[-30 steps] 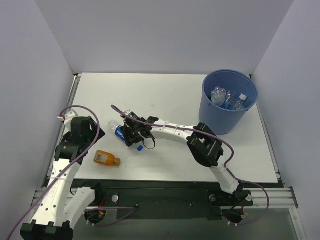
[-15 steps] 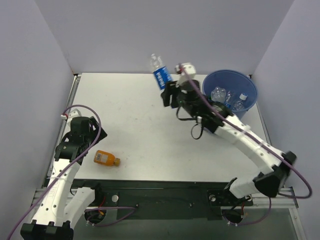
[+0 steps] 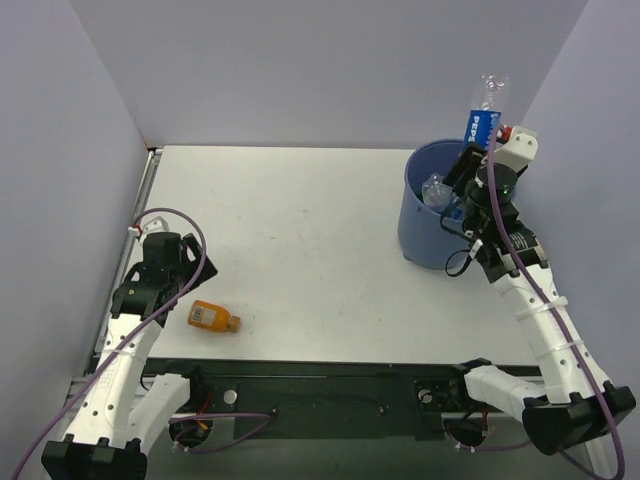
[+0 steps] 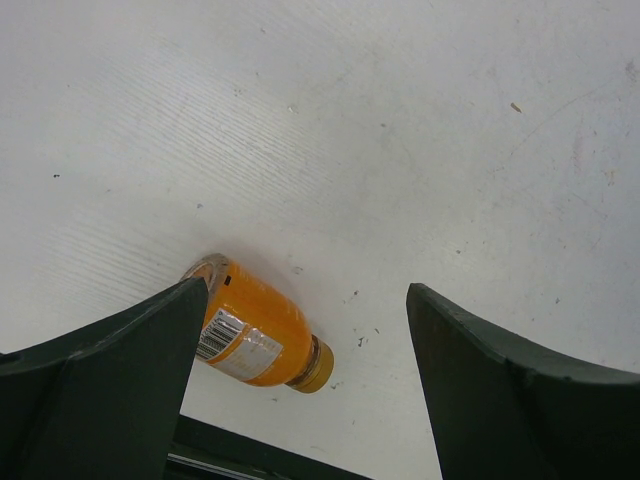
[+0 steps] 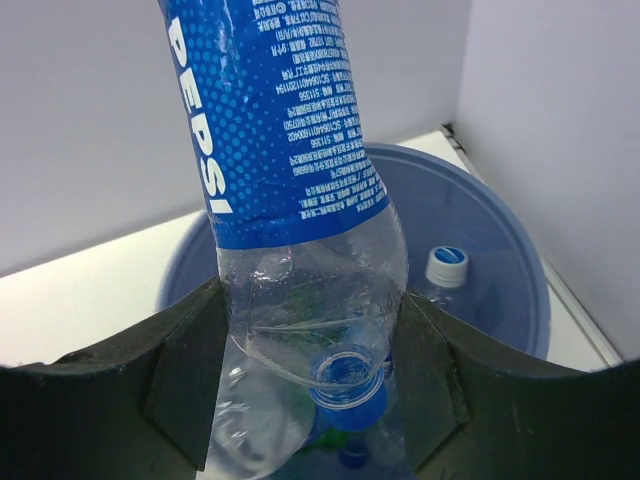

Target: Put the plastic bottles in the bin

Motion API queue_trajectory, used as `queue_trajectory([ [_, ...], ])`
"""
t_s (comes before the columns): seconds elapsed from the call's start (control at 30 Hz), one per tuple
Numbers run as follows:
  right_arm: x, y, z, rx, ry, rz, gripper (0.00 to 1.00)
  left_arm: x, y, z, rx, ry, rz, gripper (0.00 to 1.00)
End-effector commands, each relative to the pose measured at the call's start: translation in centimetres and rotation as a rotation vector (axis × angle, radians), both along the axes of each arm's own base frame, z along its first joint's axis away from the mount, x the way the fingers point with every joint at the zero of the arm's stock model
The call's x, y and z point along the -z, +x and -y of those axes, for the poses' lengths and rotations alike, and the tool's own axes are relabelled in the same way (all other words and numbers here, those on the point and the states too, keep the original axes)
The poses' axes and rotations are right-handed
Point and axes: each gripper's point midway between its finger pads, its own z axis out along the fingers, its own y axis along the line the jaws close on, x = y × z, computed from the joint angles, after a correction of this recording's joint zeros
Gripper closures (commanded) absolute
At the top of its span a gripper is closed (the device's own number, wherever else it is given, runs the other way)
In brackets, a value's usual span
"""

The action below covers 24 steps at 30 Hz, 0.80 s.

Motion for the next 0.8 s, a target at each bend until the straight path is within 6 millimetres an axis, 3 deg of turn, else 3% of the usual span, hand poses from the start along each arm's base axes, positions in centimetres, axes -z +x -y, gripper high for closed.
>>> queue_trajectory([
  [0.0, 0.5, 1.5, 2.4, 0.087, 0.019, 0.026, 0.65, -1.7, 1.2, 0.2, 0.016, -0.004, 0.065, 0.08],
  [0.07, 1.7, 2.1, 2.8, 0.100, 0.017, 0.002, 0.63, -1.6, 1.2, 0.2, 0.014, -0.004, 0.064, 0.08],
  [0.13, 2.8, 2.5, 3.0, 0.104, 0.018, -0.023, 0.51, -1.6, 1.1, 0.1, 0.007, -0.004, 0.062, 0.08],
  [0.17, 3.3, 2.5, 2.9, 0.103, 0.023, -0.031, 0.33, -1.5, 1.0, 0.1, 0.001, -0.004, 0.058, 0.08],
  [0.23, 3.8, 2.5, 3.0, 0.104, 0.027, -0.039, 0.15, -1.3, 0.9, -0.1, -0.011, -0.003, 0.050, 0.08],
  [0.3, 3.7, 2.1, 3.2, 0.114, 0.032, -0.037, 0.08, -1.2, 0.8, -0.3, -0.023, 0.003, 0.038, 0.08],
  [0.73, -2.0, -2.7, 3.7, 0.092, 0.126, 0.120, 0.04, 2.3, -1.1, -0.8, -0.199, -0.029, -0.120, 0.08],
  [0.77, -1.6, -3.0, 3.4, 0.069, 0.132, 0.102, 0.04, 2.4, -1.5, -0.8, -0.232, -0.039, -0.132, 0.08],
])
